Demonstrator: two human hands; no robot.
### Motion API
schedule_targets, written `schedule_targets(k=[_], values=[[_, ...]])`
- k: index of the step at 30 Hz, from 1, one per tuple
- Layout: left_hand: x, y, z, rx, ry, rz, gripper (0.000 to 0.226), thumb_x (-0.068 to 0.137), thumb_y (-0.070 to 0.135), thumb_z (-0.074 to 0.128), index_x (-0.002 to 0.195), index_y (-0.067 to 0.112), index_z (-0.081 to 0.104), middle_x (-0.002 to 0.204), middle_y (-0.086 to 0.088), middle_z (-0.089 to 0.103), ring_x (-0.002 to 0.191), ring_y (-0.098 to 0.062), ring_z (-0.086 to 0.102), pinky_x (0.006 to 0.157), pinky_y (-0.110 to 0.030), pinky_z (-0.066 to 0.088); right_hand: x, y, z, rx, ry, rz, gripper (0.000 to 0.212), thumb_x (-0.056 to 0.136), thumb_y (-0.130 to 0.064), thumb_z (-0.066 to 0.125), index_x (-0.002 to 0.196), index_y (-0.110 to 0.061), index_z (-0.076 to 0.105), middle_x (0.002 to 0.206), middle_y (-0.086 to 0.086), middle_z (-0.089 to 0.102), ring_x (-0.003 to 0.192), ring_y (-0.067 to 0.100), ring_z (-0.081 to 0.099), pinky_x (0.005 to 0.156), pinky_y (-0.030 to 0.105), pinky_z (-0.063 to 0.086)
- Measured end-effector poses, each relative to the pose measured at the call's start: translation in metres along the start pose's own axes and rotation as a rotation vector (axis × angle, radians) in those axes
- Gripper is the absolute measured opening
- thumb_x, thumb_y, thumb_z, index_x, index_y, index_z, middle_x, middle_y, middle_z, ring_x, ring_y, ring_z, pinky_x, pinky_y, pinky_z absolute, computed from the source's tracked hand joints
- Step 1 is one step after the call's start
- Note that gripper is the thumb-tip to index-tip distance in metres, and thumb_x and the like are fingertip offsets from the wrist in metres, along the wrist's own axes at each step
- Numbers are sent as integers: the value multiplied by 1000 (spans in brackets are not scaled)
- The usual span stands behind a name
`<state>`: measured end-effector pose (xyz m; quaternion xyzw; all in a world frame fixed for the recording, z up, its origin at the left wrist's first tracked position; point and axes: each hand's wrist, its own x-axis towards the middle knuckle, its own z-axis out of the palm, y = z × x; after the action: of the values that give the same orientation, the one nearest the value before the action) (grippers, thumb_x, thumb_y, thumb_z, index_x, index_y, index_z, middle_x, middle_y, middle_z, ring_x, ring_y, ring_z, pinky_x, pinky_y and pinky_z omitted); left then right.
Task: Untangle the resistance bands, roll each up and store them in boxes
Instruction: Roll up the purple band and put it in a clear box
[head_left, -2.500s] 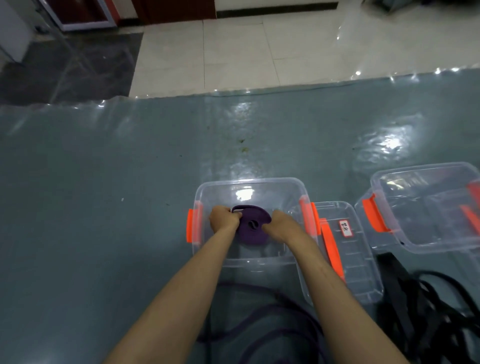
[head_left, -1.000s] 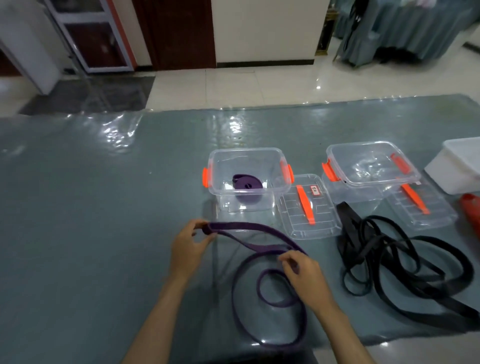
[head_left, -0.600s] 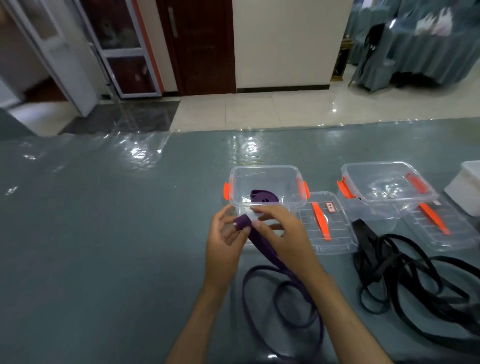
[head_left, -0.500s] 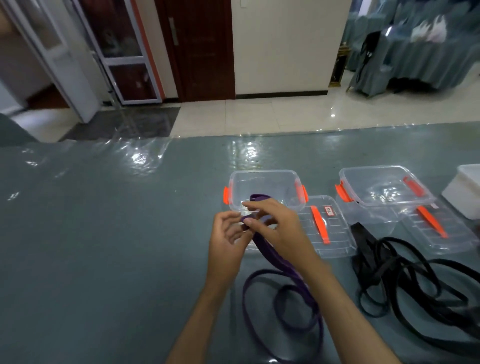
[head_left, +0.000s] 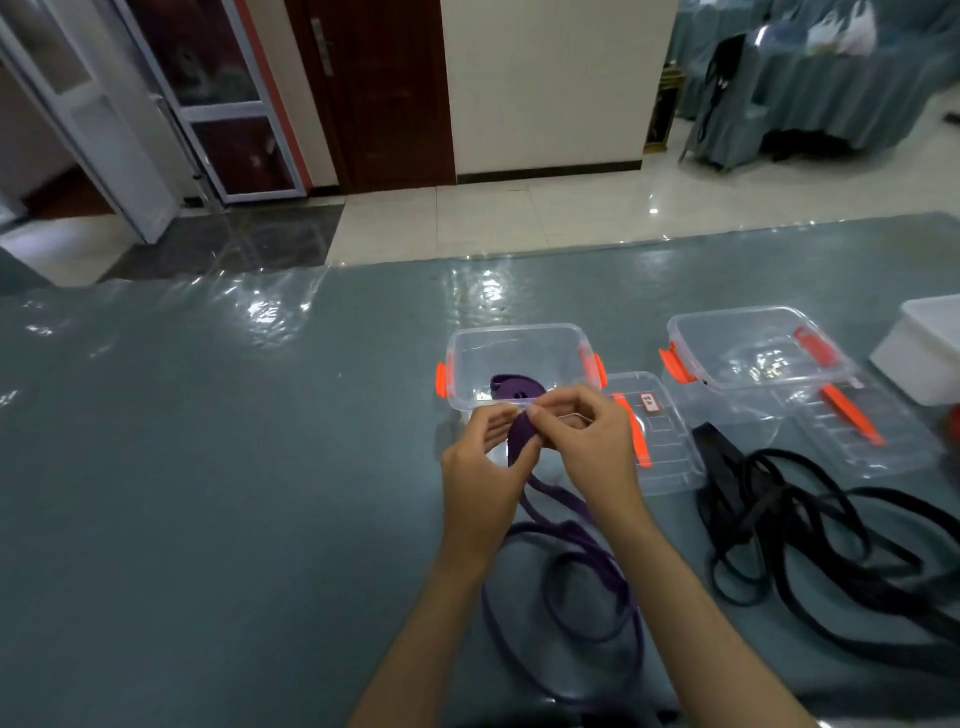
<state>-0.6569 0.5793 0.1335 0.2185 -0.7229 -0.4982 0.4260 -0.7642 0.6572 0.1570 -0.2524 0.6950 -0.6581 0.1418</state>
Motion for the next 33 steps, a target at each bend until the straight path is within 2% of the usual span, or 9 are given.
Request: schedule_targets(k=[5, 8, 11, 15, 17, 22, 26, 29, 33], values=[[8, -6, 4, 38, -24, 10, 31, 88, 15, 85, 113, 27, 71, 106, 18, 76, 103, -8, 75, 92, -22, 58, -1, -1, 3, 58, 89, -5, 5, 88, -7, 82, 87, -9, 78, 83, 3, 78, 79, 20, 78, 76, 41, 66], [13, -8, 3, -27, -11, -28, 33, 86, 13, 87, 111, 28, 71, 104, 16, 77, 101, -11, 76, 91, -27, 60, 4, -2, 4, 42, 113, 47, 7, 88, -13, 83, 85, -11, 78, 79, 2, 78, 75, 19, 77, 71, 37, 65], [19, -4, 3, -77, 50, -25, 41, 83, 16, 90, 111, 35, 67, 106, 14, 77, 103, -13, 76, 91, -23, 59, 9, -3, 3, 127, 138, 171, 17, 92, -18, 80, 80, -10, 72, 73, 6, 77, 67, 18, 76, 62, 31, 62], [27, -7, 5, -144, 92, -33, 29, 85, 10, 87, 109, 19, 73, 104, 5, 78, 102, -23, 76, 92, -31, 61, 13, -2, 9, 183, 74, 308, 27, 97, -30, 75, 78, -11, 70, 74, 10, 78, 69, 17, 76, 63, 24, 60], [31, -13, 7, -162, 124, -37, 23, 86, 11, 86, 107, 15, 76, 104, 5, 78, 103, -22, 76, 92, -33, 61, 16, -2, 14, 187, 41, 332, 31, 98, -35, 73, 80, -10, 71, 76, 9, 79, 73, 17, 77, 66, 23, 60], [35, -32, 17, -116, 193, -72, 19, 91, 27, 83, 109, 25, 78, 113, 13, 78, 111, -16, 74, 98, -36, 60, 25, -4, 26, 297, 29, 407, 30, 97, -35, 74, 81, -11, 78, 83, 11, 81, 79, 18, 80, 68, 21, 61], [32, -47, 19, -98, 134, -76, 30, 93, 44, 78, 122, 35, 75, 131, 16, 72, 124, -11, 68, 105, -31, 56, 34, 3, 30, 313, 54, 498, 29, 95, -35, 76, 88, -7, 81, 87, 14, 81, 83, 24, 80, 72, 27, 63], [39, -54, 19, -48, 127, -50, 35, 91, 40, 80, 125, 39, 72, 130, 17, 69, 124, -14, 68, 102, -32, 57, 44, 8, 31, 293, 34, 500, 29, 97, -35, 74, 85, -9, 82, 84, 11, 78, 81, 21, 77, 78, 32, 64], [50, -57, 21, -44, 178, -115, 32, 93, 26, 80, 124, 33, 75, 120, 17, 70, 115, -19, 70, 96, -32, 59, 54, 13, 36, 194, -45, 440, 32, 101, -32, 68, 89, -5, 80, 85, 15, 76, 82, 16, 74, 79, 28, 62]])
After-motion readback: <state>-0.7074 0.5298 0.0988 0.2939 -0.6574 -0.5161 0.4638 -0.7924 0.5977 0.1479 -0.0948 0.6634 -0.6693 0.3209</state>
